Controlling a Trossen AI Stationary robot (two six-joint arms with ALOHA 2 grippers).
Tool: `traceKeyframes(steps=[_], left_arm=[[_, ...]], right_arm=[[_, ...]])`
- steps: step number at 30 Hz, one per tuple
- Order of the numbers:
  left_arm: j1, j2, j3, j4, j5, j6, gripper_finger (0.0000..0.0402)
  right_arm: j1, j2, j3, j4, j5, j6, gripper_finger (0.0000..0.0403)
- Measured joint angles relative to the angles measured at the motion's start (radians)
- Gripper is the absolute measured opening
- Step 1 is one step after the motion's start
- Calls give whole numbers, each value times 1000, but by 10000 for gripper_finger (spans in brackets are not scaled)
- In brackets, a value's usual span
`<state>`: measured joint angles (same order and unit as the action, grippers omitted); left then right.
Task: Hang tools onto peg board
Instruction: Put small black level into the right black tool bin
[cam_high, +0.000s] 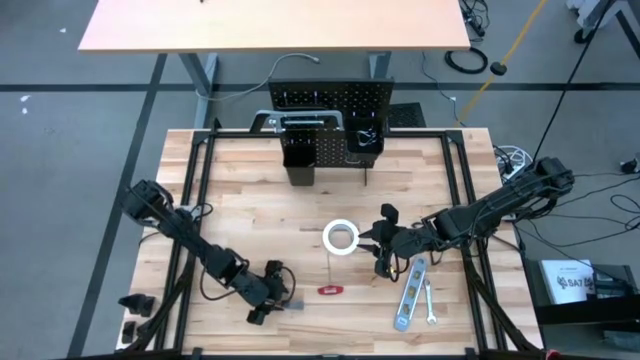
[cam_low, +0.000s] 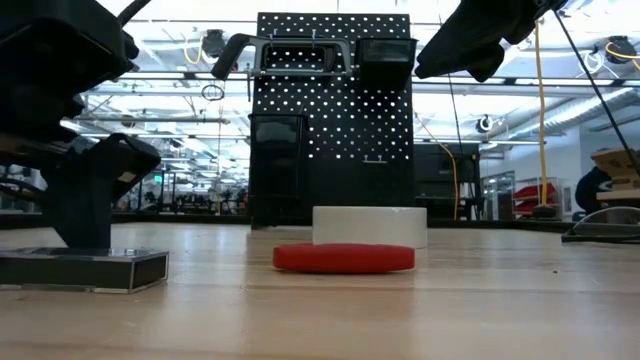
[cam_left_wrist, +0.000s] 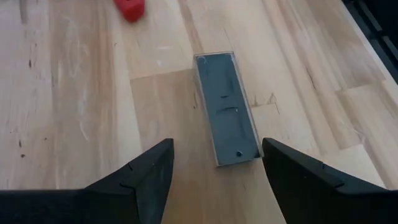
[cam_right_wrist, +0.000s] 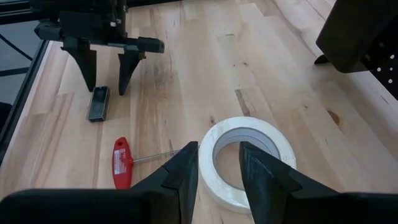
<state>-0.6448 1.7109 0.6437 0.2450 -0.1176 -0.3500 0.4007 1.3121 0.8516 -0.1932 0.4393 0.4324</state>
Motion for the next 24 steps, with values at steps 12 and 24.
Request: traceKeyframes(steps=[12,24], left_arm=[[-5,23,2,14,-24,19,249],[-2,24,1,-5,-37,18,182]], right_arm=[[0,0,0,-3,0,0,112],[0,0,0,-3,0,-3,112]])
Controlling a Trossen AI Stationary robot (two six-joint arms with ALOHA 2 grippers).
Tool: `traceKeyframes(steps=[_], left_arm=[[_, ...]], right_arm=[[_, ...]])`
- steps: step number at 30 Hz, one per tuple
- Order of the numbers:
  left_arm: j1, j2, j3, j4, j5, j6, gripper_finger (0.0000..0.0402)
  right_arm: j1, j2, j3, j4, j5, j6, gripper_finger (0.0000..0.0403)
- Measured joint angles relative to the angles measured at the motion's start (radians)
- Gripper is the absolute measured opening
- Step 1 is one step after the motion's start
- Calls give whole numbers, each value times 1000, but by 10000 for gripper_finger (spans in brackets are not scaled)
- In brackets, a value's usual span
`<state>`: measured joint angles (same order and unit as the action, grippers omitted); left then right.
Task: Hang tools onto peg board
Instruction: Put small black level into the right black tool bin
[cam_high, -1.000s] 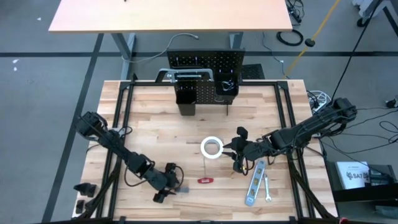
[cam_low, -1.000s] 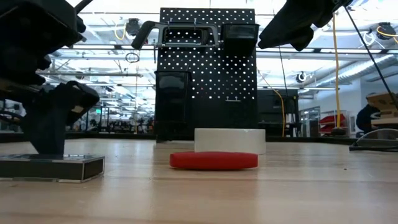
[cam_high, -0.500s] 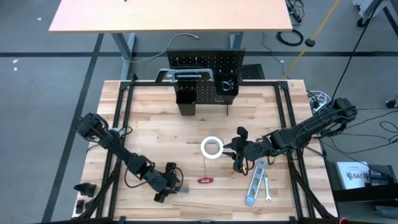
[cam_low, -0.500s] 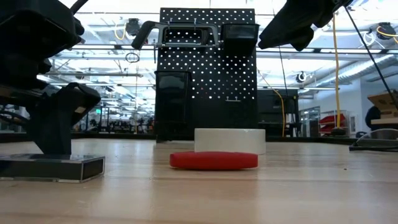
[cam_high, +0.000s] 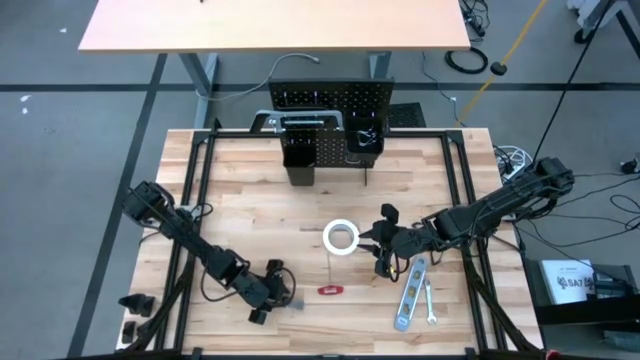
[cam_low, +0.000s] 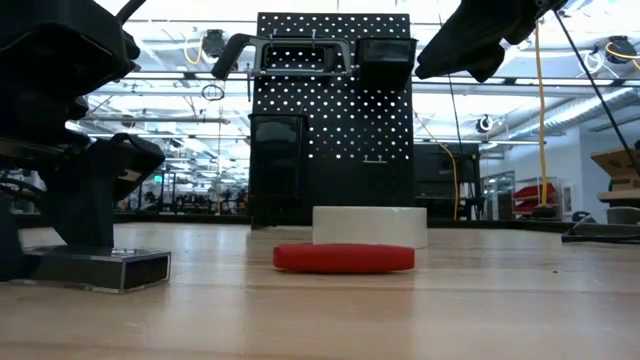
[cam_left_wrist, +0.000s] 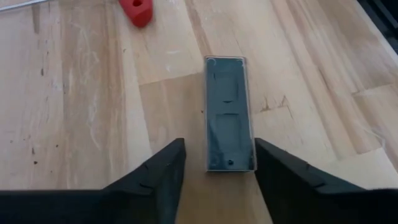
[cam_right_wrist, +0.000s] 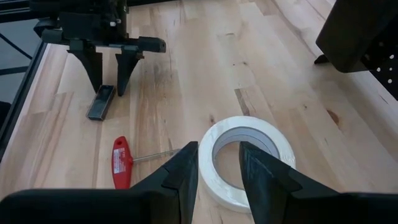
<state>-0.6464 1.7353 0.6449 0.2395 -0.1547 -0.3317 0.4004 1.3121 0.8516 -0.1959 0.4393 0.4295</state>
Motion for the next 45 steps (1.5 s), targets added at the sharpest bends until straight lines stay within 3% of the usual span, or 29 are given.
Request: traceKeyframes(steps=[8,17,29,45], left_arm=[[22,0,-2,-2,25,-1,95],[26,-42,-5,-25,33,51,94],[114,-233,-5,-114,-13,137,96],[184,-456,-4,-120,-198,324,98]], right_arm=[[0,0,0,0,0,0,112],[0,0,0,0,0,0,112],[-1,0,0,7,4,-34,112],[-44,0,0,196,9,-188,112]])
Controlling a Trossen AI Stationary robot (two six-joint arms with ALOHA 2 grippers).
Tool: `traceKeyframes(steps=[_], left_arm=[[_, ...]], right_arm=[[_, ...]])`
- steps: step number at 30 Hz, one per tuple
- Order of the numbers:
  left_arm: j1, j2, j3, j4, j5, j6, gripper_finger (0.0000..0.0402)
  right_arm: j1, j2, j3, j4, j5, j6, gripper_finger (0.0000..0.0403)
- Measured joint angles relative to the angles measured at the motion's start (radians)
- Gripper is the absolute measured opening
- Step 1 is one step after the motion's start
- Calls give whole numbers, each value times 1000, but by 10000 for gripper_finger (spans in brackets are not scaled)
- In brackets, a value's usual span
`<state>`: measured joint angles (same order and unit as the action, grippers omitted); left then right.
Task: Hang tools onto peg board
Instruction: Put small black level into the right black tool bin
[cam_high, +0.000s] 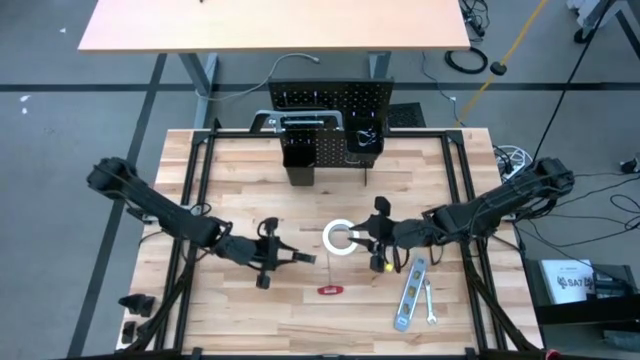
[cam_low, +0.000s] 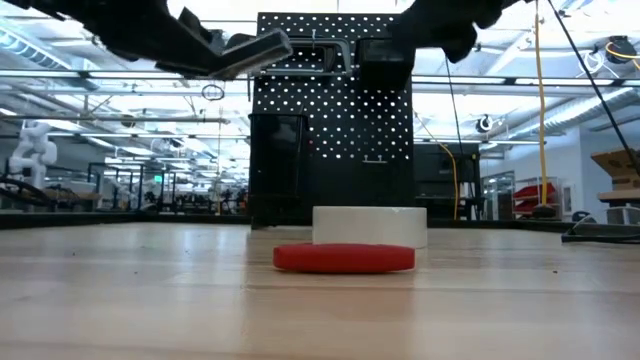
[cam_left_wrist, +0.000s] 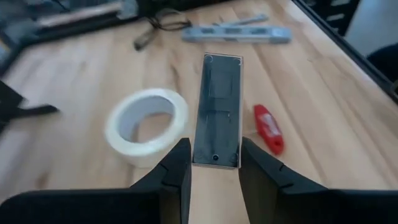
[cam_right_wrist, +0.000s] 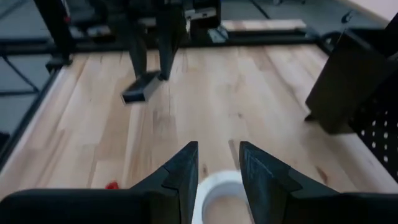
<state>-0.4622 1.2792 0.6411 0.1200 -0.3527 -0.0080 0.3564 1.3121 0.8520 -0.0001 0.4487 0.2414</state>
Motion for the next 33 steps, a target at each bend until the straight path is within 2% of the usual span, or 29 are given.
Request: traceKeyframes(steps=[7,12,16,24,29,33], left_arm=[[6,-42,0,2,-134,134,98],[17,-56,0,2,-216,213,98],[27,-61,0,3,-275,272,98],[56,-72,1,27,-435,403,98],[84,-72,2,59,-480,472,98],[103,-72,2,92,-487,514,98]], right_arm=[[-49,0,0,73,-2,19,112],[-90,0,0,92,-15,91,117],[-117,0,0,102,-63,128,139],[-180,0,0,108,-65,139,206],[-242,0,0,124,-158,162,233],[-272,0,0,172,-193,179,242]])
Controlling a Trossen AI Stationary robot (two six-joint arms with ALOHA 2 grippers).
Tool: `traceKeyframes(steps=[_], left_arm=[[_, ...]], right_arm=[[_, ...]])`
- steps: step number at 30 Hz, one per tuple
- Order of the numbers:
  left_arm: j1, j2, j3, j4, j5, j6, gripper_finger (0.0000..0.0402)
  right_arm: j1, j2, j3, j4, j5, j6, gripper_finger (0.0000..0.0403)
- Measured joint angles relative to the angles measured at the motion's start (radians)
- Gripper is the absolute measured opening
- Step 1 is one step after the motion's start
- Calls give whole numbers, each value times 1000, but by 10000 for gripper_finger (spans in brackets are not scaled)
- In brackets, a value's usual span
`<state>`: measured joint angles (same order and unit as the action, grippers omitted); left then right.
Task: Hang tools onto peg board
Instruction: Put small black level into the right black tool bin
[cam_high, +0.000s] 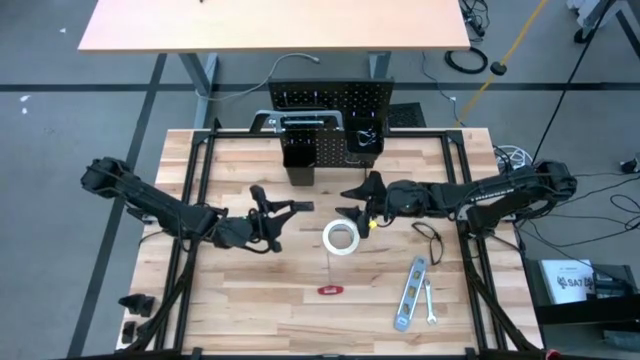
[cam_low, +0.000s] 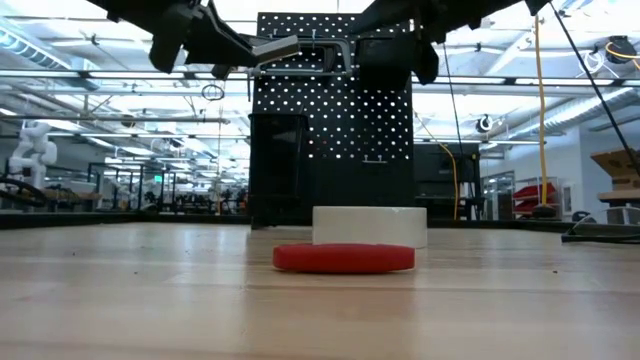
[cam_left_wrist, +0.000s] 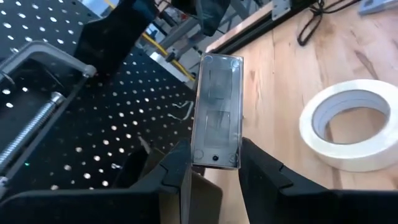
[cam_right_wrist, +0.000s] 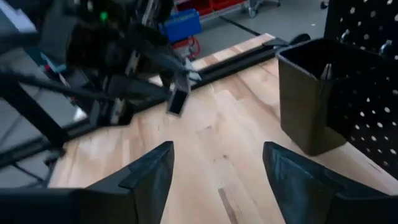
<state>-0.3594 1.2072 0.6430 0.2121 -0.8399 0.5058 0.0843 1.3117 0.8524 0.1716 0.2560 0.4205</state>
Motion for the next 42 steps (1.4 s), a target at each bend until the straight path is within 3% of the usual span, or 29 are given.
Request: traceKeyframes(steps=[6,13,27,42], left_arm=[[21,0,0,59,-2,28,98],[27,0,44,88,2,85,98],[75,62,190,15,52,171,98],[102,168,327,-44,50,217,98]], right_arm=[[-27,0,0,47,-1,110,247],[-26,0,0,133,-43,118,247],[-27,0,1,250,-49,111,247],[-32,0,1,256,-44,93,244]])
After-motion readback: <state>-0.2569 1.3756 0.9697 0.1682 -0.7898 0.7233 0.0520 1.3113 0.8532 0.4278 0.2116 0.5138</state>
